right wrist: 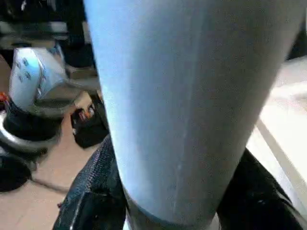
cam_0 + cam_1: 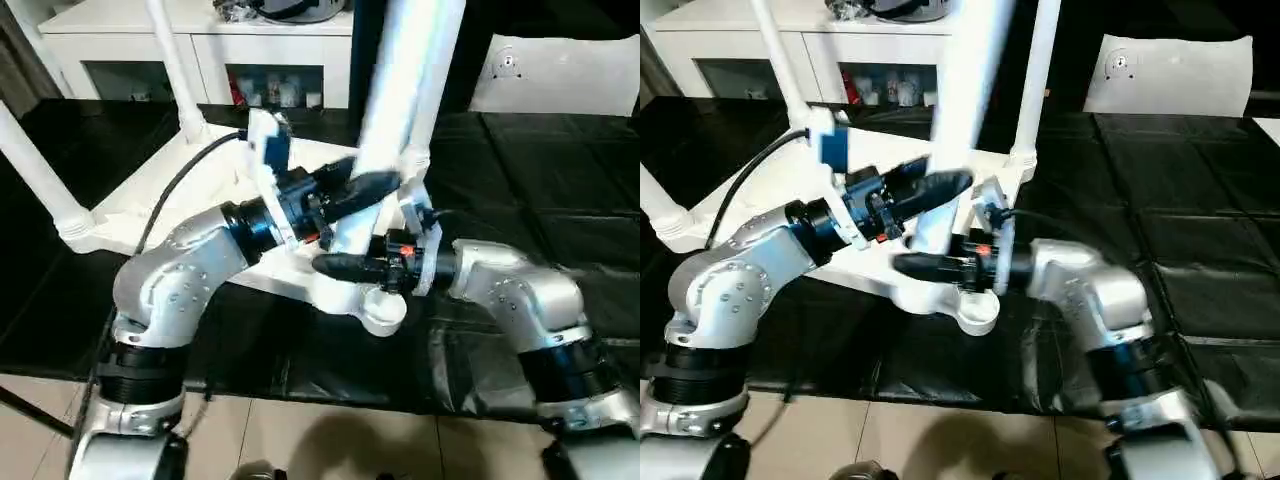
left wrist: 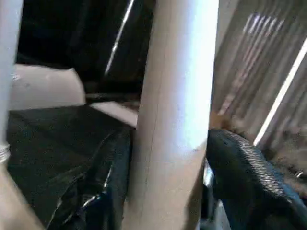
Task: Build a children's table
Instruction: Pick table leg
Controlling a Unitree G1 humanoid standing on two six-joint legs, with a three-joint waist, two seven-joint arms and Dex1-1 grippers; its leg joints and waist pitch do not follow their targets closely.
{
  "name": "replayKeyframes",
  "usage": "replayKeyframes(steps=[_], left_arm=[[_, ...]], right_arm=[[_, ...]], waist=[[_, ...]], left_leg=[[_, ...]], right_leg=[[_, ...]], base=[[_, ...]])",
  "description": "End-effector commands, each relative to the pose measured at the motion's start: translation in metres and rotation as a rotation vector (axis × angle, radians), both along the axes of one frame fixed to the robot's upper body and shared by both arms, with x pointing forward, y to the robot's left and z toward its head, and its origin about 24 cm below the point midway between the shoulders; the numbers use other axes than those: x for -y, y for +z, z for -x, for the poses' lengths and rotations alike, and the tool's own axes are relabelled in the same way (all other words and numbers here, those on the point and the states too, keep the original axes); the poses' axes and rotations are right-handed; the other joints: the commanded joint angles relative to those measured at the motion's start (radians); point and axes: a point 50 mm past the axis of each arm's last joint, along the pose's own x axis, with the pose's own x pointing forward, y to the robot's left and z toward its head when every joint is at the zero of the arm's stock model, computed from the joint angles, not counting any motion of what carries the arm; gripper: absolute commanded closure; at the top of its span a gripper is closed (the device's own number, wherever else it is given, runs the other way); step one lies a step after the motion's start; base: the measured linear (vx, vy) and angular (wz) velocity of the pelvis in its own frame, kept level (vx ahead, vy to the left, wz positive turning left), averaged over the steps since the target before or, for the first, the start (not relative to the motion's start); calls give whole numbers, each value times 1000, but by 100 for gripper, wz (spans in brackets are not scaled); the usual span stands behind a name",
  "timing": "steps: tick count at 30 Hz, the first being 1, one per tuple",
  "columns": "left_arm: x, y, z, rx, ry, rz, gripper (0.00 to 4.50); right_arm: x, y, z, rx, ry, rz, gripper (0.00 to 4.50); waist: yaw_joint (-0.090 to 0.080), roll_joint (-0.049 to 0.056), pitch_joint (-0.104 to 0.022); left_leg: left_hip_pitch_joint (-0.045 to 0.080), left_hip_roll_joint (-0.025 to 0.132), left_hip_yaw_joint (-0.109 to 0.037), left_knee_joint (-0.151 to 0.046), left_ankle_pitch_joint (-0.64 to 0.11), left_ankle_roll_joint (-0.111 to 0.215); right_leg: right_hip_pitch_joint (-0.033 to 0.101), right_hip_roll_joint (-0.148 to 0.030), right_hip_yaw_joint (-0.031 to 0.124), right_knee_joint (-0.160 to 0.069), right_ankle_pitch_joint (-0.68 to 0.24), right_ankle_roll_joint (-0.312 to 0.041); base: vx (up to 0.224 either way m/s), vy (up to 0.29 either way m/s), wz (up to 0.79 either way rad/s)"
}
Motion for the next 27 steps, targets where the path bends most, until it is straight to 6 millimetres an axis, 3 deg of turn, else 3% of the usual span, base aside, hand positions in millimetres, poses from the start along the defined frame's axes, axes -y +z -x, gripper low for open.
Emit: replayKeyframes(steps=[1,5,7,10,12,14,21,25,27], left_arm=[[8,14,8,52,-56,39,151],[14,7,12,68,-67,-35,121],[16,9,13,55,-69,5,103],[15,12,12,50,-63,40,77],[15,14,13,40,-62,93,67],[13,17,12,32,-56,143,51],[-8,17,10,-29,-4,316,2],[-17,13,10,-33,10,319,0],[-21,9,9,-31,33,281,0]], right_arm=[[3,-1,-3,-10,-61,-3,259],[-2,-4,0,-23,-69,9,259],[-4,-7,2,-22,-78,20,259],[-4,-9,2,-33,-97,15,259],[-3,-10,2,-39,-129,-13,259],[-3,-10,2,-30,-149,-29,259],[10,-11,-2,-33,-447,-35,259],[20,-19,2,-28,-547,-13,259],[25,-21,3,-12,-606,-4,259]], waist=[[2,-10,-81],[0,-9,-80],[-1,-3,-80],[-1,-7,-81],[-2,-16,-80],[-2,-15,-81],[-18,-5,-76],[-31,-5,-78],[-35,-5,-76]], left_leg=[[4,62,-28,-67,-104,49],[5,62,-29,-69,-109,42],[5,61,-29,-68,-105,40],[5,60,-28,-68,-112,36],[4,60,-26,-68,-105,41],[4,61,-26,-68,-98,42],[7,57,-25,-70,-122,25],[2,54,-27,-71,-114,27],[7,51,-25,-70,-136,28]], right_leg=[[64,-79,68,-70,-311,-101],[65,-77,68,-74,-334,-72],[64,-77,68,-74,-326,-72],[66,-77,67,-75,-328,-74],[66,-78,69,-76,-331,-73],[65,-79,68,-75,-333,-75],[62,-73,66,-86,-370,-48],[64,-69,64,-86,-357,-24],[62,-69,61,-91,-393,-19]], base=[[0,0,0],[0,0,0],[0,0,0],[0,0,0],[0,0,0],[0,0,0],[0,0,0],[0,0,0],[0,0,0]])
